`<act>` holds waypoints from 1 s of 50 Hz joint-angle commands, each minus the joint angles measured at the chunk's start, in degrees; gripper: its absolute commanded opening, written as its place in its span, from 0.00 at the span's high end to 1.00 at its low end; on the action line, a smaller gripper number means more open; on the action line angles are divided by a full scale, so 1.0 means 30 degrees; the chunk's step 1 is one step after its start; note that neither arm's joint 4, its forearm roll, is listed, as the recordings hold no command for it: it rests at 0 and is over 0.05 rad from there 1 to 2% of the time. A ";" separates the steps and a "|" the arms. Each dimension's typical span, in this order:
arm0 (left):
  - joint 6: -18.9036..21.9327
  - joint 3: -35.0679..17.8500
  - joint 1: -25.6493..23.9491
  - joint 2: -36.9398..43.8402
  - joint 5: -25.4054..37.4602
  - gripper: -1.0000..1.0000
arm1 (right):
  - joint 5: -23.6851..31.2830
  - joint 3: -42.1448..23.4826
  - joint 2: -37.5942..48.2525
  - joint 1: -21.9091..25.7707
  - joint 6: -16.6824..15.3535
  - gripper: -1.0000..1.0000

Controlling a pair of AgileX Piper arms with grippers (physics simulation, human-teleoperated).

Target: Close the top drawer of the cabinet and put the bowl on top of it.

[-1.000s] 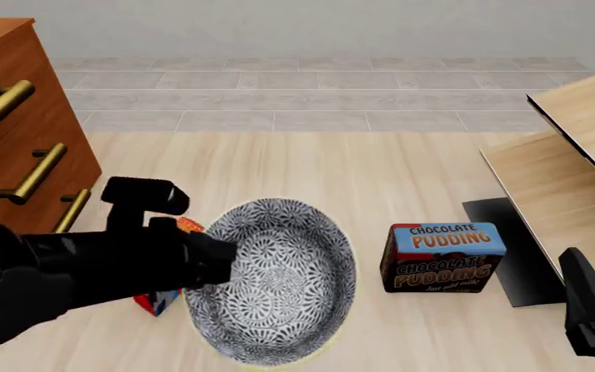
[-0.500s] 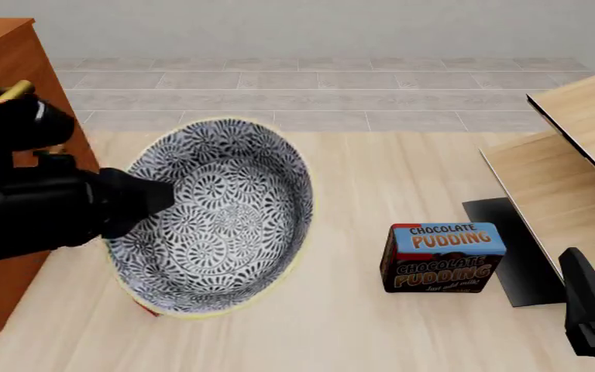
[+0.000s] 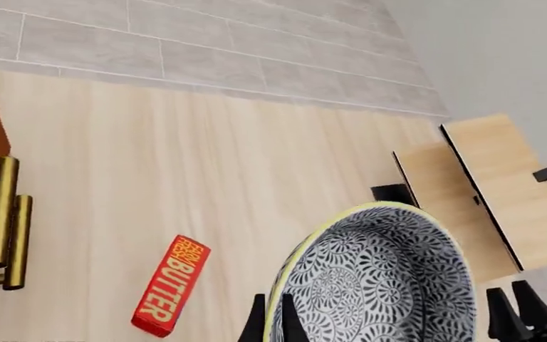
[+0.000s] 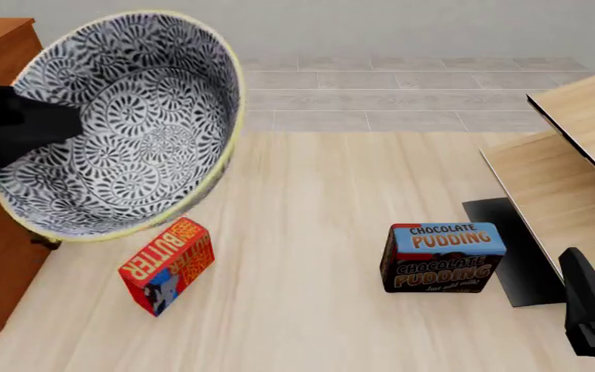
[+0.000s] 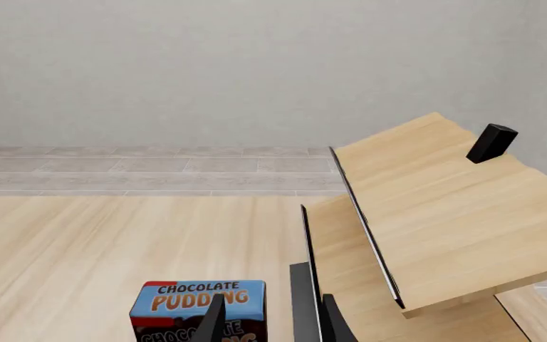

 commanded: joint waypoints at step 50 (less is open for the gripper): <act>0.0729 -1.0051 0.8291 0.1303 0.5054 1.00 | 0.0071 -0.0008 -0.0070 -0.0004 0.0004 0.00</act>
